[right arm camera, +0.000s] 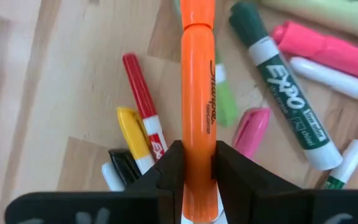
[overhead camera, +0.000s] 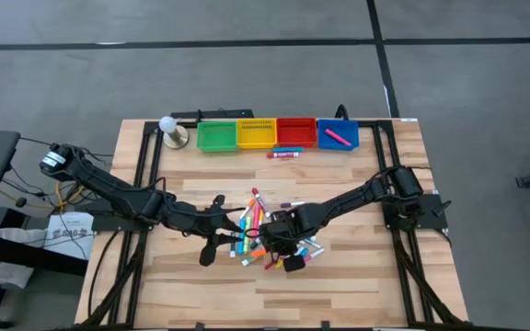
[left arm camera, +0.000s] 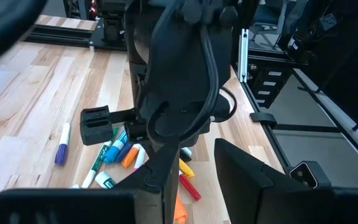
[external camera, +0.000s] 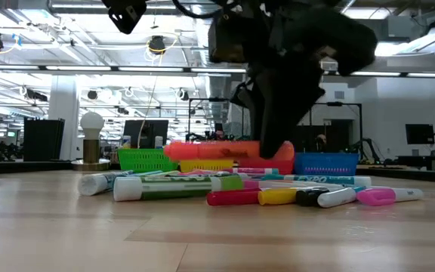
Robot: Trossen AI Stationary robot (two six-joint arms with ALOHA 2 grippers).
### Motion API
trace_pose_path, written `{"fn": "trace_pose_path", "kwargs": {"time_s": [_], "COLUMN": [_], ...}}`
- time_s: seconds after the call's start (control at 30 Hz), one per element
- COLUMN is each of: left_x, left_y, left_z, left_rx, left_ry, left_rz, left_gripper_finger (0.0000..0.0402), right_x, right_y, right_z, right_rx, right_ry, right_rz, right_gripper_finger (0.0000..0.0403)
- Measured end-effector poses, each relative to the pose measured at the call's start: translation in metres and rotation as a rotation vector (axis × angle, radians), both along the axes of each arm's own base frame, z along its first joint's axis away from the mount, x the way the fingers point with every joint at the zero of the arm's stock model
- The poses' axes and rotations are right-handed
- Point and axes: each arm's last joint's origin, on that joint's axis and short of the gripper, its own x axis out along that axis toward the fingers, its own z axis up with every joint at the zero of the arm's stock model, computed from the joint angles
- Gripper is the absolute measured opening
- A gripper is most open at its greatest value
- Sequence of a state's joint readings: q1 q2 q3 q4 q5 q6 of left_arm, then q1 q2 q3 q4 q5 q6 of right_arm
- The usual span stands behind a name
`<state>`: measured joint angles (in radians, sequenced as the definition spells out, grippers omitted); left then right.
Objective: Pick & Place Markers
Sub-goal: Put the orange highlighter pen into the blue basket
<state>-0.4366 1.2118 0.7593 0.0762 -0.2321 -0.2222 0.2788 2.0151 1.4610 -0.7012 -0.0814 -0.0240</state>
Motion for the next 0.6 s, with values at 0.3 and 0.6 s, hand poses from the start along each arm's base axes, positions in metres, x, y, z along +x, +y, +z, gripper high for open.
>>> {"fn": "trace_pose_path", "kwargs": {"time_s": [0.3,0.6], "left_x": [0.0,0.0], "left_y": [0.0,0.0], "left_z": [0.001,0.001], "left_rx": [-0.002,-0.003], "left_ry": [-0.009,-0.013], "left_rz": [0.005,0.006], "left_gripper_finger": [0.0102,0.0102], "right_x": [0.008,0.013], "right_y": [0.001,-0.016], "right_z": [0.017,0.03], "right_rx": [0.039,0.028], "right_ry": [-0.016,0.01], "right_rz": [-0.099,-0.144], "right_gripper_finger": [0.0063,0.0063]}}
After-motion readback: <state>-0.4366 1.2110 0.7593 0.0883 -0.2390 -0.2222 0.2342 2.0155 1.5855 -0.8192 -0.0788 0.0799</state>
